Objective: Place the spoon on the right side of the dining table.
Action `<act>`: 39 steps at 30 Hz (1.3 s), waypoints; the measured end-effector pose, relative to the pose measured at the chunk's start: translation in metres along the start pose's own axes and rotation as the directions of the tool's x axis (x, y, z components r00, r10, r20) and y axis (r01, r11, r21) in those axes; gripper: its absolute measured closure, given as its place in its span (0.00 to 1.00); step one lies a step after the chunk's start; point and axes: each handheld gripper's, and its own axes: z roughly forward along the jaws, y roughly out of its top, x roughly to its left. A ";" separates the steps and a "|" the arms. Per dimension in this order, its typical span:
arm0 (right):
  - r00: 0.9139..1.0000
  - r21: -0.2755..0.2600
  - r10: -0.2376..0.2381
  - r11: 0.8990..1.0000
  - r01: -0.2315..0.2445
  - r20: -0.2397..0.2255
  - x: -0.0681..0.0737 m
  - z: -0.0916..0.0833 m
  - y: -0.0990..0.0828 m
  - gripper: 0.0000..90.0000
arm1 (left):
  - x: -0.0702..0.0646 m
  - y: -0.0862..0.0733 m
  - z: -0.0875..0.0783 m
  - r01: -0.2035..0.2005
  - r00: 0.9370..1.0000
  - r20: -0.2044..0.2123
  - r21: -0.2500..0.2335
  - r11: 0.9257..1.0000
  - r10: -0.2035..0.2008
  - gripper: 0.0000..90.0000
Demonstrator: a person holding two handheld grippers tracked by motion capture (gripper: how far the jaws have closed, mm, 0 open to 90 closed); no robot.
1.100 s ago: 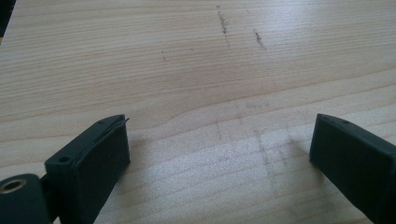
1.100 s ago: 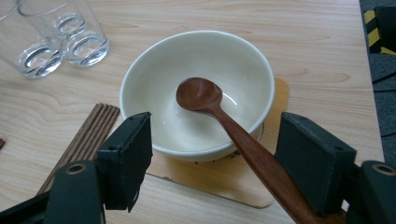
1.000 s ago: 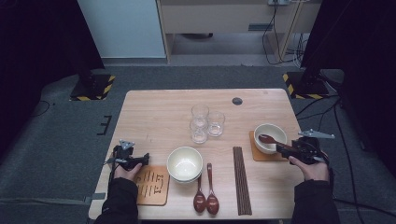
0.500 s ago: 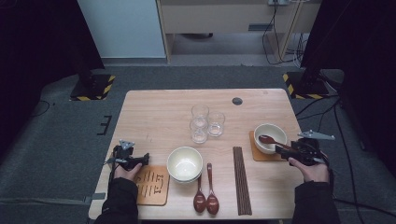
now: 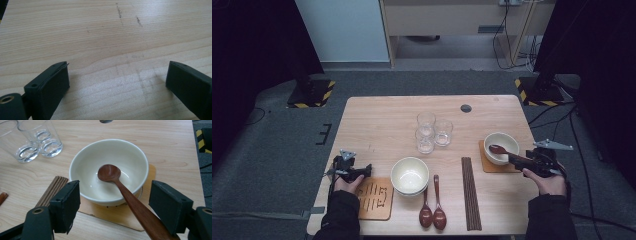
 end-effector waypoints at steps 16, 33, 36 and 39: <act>1.000 0.010 0.001 1.000 -0.001 -0.011 -0.001 -0.002 -0.005 0.28 | 0.000 0.000 0.000 0.000 1.000 0.000 0.000 1.000 0.000 0.04; 1.000 0.021 -0.008 1.000 0.009 -0.030 0.006 -0.003 -0.010 0.28 | 0.000 0.000 0.000 0.000 1.000 0.000 0.000 1.000 0.000 0.04; 0.999 0.022 -0.007 1.000 0.008 -0.034 0.009 -0.003 -0.011 0.29 | 0.000 0.000 0.000 0.000 1.000 0.000 0.000 1.000 0.000 0.04; 0.999 0.025 -0.011 1.000 0.012 -0.038 0.011 -0.002 -0.012 0.28 | 0.000 0.000 0.000 0.000 1.000 0.000 0.000 1.000 0.000 0.04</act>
